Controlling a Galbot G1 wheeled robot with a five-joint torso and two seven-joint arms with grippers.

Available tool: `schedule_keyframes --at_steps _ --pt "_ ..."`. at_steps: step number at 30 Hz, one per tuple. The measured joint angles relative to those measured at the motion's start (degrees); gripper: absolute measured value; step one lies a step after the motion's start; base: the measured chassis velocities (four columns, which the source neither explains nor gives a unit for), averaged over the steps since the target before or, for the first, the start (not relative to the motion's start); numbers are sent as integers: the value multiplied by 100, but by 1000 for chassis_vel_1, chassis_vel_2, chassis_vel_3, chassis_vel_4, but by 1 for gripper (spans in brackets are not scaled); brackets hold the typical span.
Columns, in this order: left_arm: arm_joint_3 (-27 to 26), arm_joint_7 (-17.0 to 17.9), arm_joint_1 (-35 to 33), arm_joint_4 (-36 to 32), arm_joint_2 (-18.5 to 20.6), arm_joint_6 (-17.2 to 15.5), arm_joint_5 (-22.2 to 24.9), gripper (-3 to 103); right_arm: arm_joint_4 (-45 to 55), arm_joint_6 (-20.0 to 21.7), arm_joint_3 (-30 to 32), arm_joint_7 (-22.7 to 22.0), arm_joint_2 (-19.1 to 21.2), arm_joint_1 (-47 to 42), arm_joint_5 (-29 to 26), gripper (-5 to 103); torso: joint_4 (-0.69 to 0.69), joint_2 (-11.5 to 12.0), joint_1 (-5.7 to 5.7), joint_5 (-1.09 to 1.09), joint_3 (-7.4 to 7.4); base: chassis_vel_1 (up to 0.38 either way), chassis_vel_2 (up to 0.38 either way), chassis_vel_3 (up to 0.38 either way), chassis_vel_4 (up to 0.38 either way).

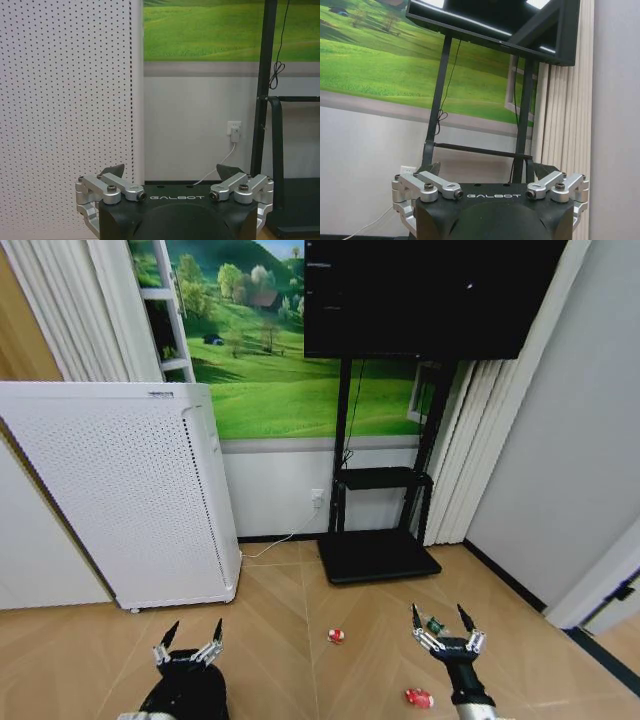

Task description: Pick up the trash bin and place the garbage on the floor into it.

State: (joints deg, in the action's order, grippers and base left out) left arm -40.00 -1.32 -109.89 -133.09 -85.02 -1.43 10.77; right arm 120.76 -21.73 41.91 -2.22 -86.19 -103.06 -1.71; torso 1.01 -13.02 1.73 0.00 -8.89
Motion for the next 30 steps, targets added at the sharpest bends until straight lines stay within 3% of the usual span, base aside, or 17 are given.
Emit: schedule_keyframes --at_steps 5,9,11,14,17,19,20,21,22,24,28,30 --pt "0 1 -9 -6 2 -24 -1 100 3 21 -19 -57 -13 -11 10 100 0 57 -14 0 44 0 0 0 0" --pt "1 -37 -20 -4 9 65 -28 100 -24 90 -63 -558 -25 47 172 100 0 101 -23 0 79 0 0 0 0" --pt "-7 -25 -56 -11 3 165 -114 100 -130 -77 -87 -938 -19 115 449 100 1 102 -23 0 81 0 0 0 0" --pt "-45 22 -126 -45 18 173 -223 100 -167 -174 -83 -1063 -22 148 582 100 0 101 -23 0 80 0 0 0 0" --pt "-190 240 -336 -104 189 39 -180 100 -211 -424 -37 -1319 -84 243 717 100 2 93 -21 -1 75 0 0 0 0" --pt "-400 823 -579 -190 312 -305 288 100 -273 -622 1 -1465 -120 368 881 100 0 87 -19 0 70 0 0 0 0" --pt "-400 823 -579 -190 312 -305 288 100 -273 -622 1 -1465 -120 368 881 100 0 87 -19 0 70 0 0 0 0" --pt "-513 1222 -700 -287 351 -590 747 103 -333 -816 -10 -1604 -132 471 957 100 0 82 -17 -1 67 0 0 0 0" --pt "-513 1222 -700 -287 351 -590 747 103 -333 -816 -10 -1604 -132 471 957 100 0 82 -17 -1 67 0 0 0 0" --pt "-779 1698 -882 -486 399 -1041 1536 100 -430 -1186 -55 -1839 -116 650 1046 100 -1 75 -14 0 63 0 0 0 0" --pt "-1123 1353 -1059 -595 487 -1171 1721 99 -425 -1274 -5 -1499 53 686 799 100 -2 68 -12 0 59 0 0 0 0" --pt "-1665 612 -1304 -636 663 -1219 1723 99 -364 -701 74 -648 452 545 136 100 1 63 -10 -1 55 0 0 0 0"
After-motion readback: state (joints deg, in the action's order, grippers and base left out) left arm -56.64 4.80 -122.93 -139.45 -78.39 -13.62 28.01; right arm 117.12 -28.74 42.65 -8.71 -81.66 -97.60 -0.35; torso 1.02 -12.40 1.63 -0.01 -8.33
